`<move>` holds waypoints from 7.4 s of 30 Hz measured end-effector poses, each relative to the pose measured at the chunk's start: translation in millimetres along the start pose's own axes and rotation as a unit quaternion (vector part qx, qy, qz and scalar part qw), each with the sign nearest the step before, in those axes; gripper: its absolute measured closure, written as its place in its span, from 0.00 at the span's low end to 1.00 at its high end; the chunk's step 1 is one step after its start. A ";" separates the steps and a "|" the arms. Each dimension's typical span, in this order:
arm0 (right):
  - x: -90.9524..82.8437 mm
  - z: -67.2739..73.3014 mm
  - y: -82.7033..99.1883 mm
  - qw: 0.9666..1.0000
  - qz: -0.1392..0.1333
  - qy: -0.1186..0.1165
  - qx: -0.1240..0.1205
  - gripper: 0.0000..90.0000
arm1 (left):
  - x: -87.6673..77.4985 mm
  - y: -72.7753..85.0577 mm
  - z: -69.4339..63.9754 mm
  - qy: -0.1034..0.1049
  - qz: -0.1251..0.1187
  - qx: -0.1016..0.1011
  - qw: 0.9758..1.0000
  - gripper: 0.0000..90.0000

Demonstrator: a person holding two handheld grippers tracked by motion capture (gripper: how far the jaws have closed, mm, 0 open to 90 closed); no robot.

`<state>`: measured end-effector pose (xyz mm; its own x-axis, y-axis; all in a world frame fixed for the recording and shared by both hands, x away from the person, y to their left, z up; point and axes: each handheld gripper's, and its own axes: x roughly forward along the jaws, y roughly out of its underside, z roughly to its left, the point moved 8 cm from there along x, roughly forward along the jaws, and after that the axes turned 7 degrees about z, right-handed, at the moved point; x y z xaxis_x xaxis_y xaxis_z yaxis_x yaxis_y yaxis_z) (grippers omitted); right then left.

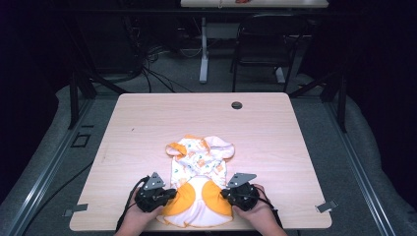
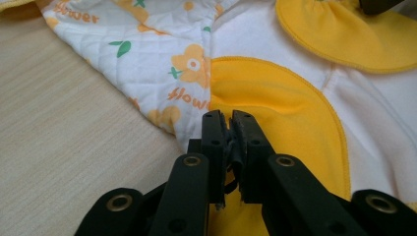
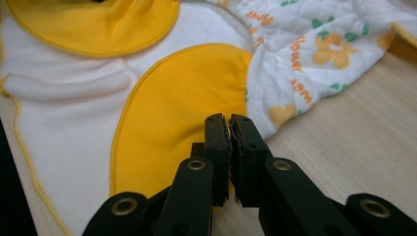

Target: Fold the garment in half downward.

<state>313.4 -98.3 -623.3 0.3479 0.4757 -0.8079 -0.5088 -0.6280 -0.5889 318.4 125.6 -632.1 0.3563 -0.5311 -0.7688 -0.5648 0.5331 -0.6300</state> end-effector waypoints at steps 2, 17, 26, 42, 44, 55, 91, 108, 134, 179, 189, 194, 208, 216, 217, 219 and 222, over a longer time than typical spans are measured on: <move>-1.3 -3.8 -4.4 1.000 -0.019 0.007 0.009 0.94 | 0.5 -2.9 1.6 0.001 -0.006 -0.006 1.000 0.90; -3.0 -21.6 -14.8 1.000 -0.018 0.016 0.013 0.90 | -7.4 -19.8 31.7 -0.015 -0.020 -0.022 0.999 0.85; 15.6 -57.9 -37.8 0.999 0.006 0.031 0.032 0.93 | 19.6 -47.8 61.7 -0.012 -0.015 -0.044 0.999 0.91; 41.1 -75.3 -46.1 0.999 0.033 0.012 0.037 0.98 | 38.0 -53.2 58.2 -0.015 0.021 -0.015 1.000 1.00; 40.2 -73.5 -44.9 0.999 0.037 0.013 0.030 0.99 | 36.6 -51.6 55.1 -0.014 0.028 -0.006 0.999 1.00; 24.7 -73.9 -62.2 0.999 0.029 0.005 0.017 0.98 | 20.5 -72.8 62.0 -0.016 0.026 0.005 1.000 1.00; 76.6 -134.7 -107.9 0.992 0.072 0.069 0.082 0.71 | 66.8 -111.0 127.8 -0.062 0.033 -0.059 0.996 0.66; 80.9 -139.3 -104.7 0.991 0.046 0.044 0.121 0.73 | 69.7 -107.2 121.7 -0.046 0.049 -0.043 0.997 0.78; 77.8 -131.7 -105.9 0.992 0.056 0.026 0.110 0.95 | 69.4 -110.2 118.3 -0.038 0.056 -0.058 0.996 0.92; 17.3 -127.4 -145.1 0.998 -0.010 0.038 0.051 0.96 | 13.6 -148.4 119.9 -0.043 0.000 -0.042 0.998 0.94; 2.9 -129.3 -163.6 0.997 -0.023 0.061 0.029 0.96 | 3.1 -160.2 124.1 -0.050 -0.017 -0.041 0.998 0.94; -3.6 -129.2 -172.2 0.997 -0.030 0.071 0.022 0.96 | -4.7 -168.8 124.5 -0.057 -0.029 -0.032 0.997 0.94; -21.4 -119.2 -172.6 0.996 -0.050 0.076 -0.002 0.96 | -17.9 -169.3 113.5 -0.059 -0.047 -0.012 0.997 0.94; -26.8 -114.0 -164.2 0.996 -0.048 0.077 -0.012 0.96 | -22.9 -167.6 102.1 -0.052 -0.049 0.006 0.997 0.94; -27.5 -112.9 -163.1 0.996 -0.049 0.076 -0.013 0.96 | -23.4 -167.2 100.8 -0.050 -0.050 0.006 0.997 0.94; -28.2 -109.5 -161.0 0.996 -0.051 0.074 -0.016 0.96 | -23.6 -165.0 99.0 -0.048 -0.049 0.010 0.998 0.94; -29.4 -104.4 -156.9 0.996 -0.052 0.071 -0.022 0.96 | -22.9 -159.9 96.9 -0.045 -0.049 0.011 0.998 0.94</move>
<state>465.2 -78.0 -509.6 0.5065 0.4485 -0.7364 -0.4307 -0.6082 -0.6668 472.7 116.3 -524.4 0.4746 -0.5202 -0.7100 -0.5089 0.4961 -0.7036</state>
